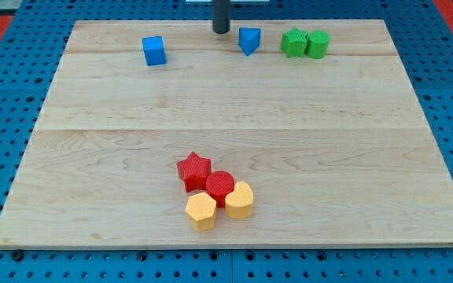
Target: Push the blue cube closer to the line of blocks
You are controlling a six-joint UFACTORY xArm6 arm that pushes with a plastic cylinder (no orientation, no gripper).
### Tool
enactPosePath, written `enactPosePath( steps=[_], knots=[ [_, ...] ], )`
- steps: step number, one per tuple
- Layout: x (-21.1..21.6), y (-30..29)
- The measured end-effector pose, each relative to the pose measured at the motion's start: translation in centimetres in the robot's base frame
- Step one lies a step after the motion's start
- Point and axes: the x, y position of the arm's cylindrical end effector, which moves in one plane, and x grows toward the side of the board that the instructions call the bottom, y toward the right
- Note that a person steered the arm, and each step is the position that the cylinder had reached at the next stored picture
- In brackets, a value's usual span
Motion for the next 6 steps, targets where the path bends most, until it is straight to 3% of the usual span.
enactPosePath(
  steps=[2,3,4,6],
  knots=[
    [1.7,7.8],
    [1.9,8.8],
    [2.7,-1.2],
    [13.5,-8.8]
  ],
)
